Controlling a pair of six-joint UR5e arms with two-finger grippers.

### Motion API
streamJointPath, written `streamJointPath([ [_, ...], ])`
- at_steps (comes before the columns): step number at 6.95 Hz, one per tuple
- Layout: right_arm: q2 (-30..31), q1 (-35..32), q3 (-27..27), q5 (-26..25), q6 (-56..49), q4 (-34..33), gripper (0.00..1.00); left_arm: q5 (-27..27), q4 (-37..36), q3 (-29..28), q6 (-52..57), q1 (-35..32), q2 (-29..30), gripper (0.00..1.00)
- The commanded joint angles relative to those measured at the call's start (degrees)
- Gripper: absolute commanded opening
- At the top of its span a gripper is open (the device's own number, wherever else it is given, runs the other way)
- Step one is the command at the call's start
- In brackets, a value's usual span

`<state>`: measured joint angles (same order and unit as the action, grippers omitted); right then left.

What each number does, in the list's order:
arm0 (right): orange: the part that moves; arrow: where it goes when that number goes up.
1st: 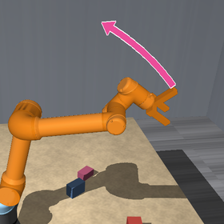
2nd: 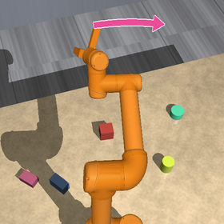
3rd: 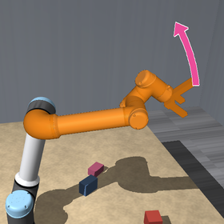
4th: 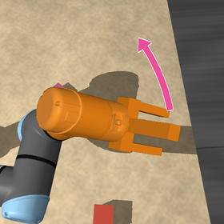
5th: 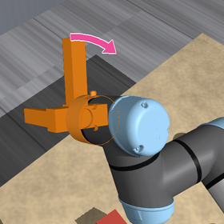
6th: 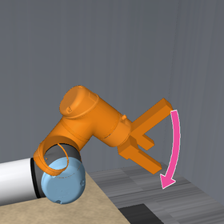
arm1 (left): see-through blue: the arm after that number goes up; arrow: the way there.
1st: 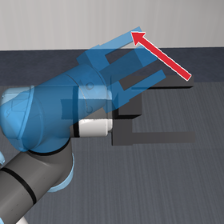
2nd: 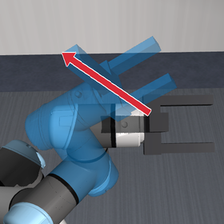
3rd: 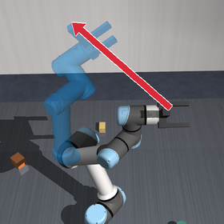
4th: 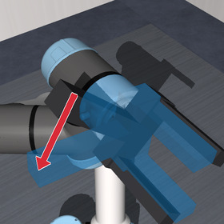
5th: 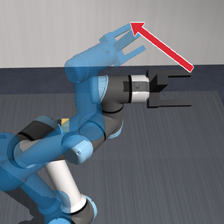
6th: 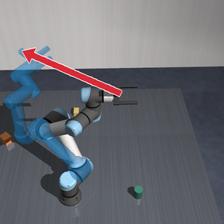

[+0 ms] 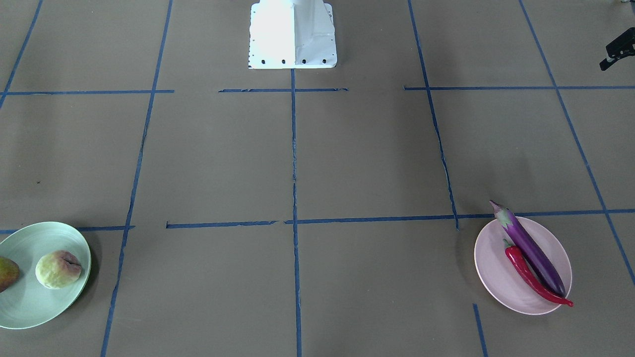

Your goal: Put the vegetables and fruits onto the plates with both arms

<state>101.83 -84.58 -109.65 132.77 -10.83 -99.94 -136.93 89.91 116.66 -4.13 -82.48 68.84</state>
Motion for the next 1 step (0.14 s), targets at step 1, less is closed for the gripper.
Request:
streamJointPath([
  [1, -0.1, -0.1, 0.8, 1.3, 0.3, 0.0, 1.00, 0.0, -0.1, 0.1, -0.1, 0.0, 0.4, 1.00],
])
